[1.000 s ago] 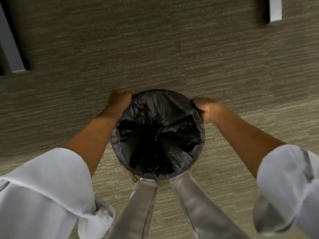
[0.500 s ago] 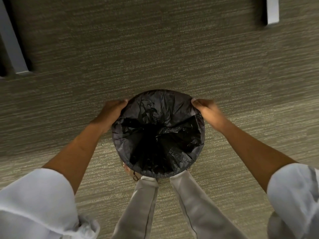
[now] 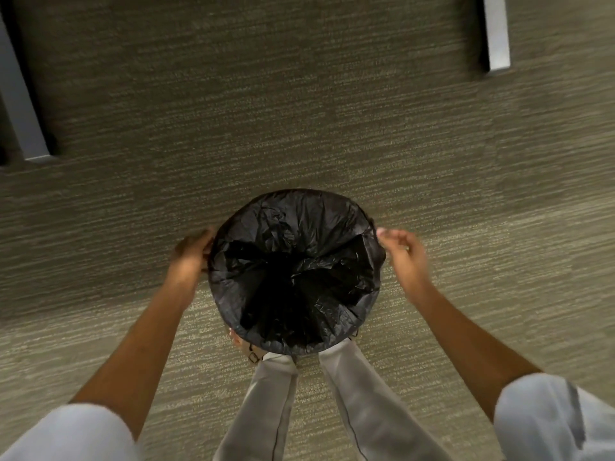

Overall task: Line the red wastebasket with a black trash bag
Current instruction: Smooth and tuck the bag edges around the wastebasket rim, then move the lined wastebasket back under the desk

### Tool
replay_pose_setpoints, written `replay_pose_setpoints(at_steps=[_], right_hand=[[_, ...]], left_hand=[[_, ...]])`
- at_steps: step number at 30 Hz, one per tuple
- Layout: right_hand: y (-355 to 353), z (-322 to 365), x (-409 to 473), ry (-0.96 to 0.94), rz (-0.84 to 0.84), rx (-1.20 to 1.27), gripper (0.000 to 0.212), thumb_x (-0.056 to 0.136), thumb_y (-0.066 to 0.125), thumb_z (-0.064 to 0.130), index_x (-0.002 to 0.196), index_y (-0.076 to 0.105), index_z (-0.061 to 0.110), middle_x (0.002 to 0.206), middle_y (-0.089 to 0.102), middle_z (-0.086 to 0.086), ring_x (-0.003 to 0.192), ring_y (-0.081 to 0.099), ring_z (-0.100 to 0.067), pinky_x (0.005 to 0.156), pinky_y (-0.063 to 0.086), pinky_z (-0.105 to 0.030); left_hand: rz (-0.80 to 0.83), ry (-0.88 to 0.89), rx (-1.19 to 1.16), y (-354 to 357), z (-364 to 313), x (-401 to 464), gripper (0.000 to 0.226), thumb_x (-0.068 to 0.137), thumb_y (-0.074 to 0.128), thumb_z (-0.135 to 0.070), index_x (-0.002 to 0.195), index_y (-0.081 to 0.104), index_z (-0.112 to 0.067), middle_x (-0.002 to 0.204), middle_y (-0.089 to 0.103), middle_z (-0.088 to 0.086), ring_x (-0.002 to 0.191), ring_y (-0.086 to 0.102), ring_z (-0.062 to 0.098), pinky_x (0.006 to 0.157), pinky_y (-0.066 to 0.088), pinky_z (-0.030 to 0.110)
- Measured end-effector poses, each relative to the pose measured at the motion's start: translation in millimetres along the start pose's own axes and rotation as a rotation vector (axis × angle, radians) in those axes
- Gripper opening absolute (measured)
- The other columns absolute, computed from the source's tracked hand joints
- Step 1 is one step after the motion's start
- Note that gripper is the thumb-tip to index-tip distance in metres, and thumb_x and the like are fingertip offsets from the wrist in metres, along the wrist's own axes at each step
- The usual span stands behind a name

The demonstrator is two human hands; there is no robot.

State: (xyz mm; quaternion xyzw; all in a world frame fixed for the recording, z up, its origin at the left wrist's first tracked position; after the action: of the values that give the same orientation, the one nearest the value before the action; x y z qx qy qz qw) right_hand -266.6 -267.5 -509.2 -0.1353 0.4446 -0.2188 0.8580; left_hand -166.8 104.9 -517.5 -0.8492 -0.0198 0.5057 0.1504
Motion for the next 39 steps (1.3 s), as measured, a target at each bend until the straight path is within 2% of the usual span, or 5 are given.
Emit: replay_pose_setpoints(at_steps=[9,20,27,32,39], right_hand=[[12.8,-41.8,-37.1,-0.026,0.129,-0.276,0.012,0.083,0.077,0.012,0.092,0.073,0.017,0.077,0.070,0.015,0.065,0.068,0.009,0.052,0.047,-0.006],[-18.2,-18.8,3.5,0.132,0.088,0.153,0.022,0.080,0.073,-0.004,0.097,0.075,0.011,0.093,0.079,-0.009,0.089,0.076,-0.026,0.083,0.060,-0.047],[-82.7,21.4,51.6,0.181,-0.109,0.454,0.019,0.081,0.065,-0.014,0.077,0.066,0.005,0.063,0.073,-0.001,0.054,0.069,-0.013,0.044,0.054,-0.021],[-121.2,39.3,98.6,0.244,-0.348,0.626,0.034,0.077,0.070,-0.013,0.104,0.052,-0.002,0.097,0.066,-0.015,0.077,0.070,-0.025,0.070,0.061,-0.041],[-130.7,83.0,165.6,0.146,-0.279,0.522,0.055,0.088,0.061,0.006,0.140,0.042,0.007,0.131,0.062,-0.015,0.105,0.067,-0.030,0.069,0.059,-0.037]], left_hand=[[-0.047,0.146,0.020,-10.1,24.1,-36.4,0.025,0.095,0.056,-0.035,0.084,0.073,-0.021,0.091,0.074,0.004,0.090,0.068,0.021,0.076,0.054,0.038],[-0.063,0.203,-0.100,16.3,-54.3,-24.4,0.023,0.089,0.060,-0.044,0.087,0.071,-0.024,0.083,0.074,-0.005,0.088,0.068,0.023,0.073,0.051,0.035],[0.045,0.408,-0.103,53.1,-118.4,-32.7,0.022,0.095,0.055,-0.033,0.116,0.060,-0.030,0.116,0.061,-0.016,0.111,0.055,0.002,0.093,0.045,0.032],[0.047,0.365,-0.105,70.6,-112.4,-32.3,0.037,0.095,0.056,-0.031,0.130,0.056,-0.019,0.125,0.058,-0.006,0.115,0.052,0.009,0.098,0.043,0.035],[0.017,0.315,-0.032,75.4,-89.9,-31.7,0.055,0.091,0.059,-0.039,0.139,0.051,-0.014,0.142,0.054,0.001,0.125,0.051,0.016,0.111,0.038,0.044]])
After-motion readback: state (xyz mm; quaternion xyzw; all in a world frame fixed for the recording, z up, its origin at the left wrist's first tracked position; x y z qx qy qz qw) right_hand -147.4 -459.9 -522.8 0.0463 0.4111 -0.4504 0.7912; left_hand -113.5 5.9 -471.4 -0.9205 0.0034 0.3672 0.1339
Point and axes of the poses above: each hand's wrist, its own x-axis towards the middle knuckle, its own y-axis out of the palm, z = x × y, the point moved 5 cm from there along x, towards the middle knuckle
